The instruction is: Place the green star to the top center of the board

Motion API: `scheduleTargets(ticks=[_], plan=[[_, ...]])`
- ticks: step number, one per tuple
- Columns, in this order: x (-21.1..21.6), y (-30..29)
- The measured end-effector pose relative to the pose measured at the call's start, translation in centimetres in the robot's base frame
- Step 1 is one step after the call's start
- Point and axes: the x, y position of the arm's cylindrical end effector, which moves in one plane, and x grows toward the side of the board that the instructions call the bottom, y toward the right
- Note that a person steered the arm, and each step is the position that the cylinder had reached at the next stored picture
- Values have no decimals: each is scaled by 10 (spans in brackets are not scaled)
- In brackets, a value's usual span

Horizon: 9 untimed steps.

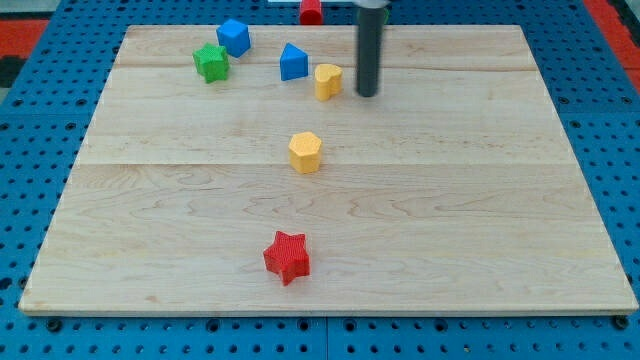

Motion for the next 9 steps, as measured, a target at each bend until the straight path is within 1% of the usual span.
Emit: scheduleTargets(ticks=[1, 2, 3, 4, 5, 6, 7, 8, 9], plan=[[-14, 39], [-60, 45], [-79, 17], [-58, -41], [-34, -72], [18, -138], [47, -172], [23, -225], [50, -249]])
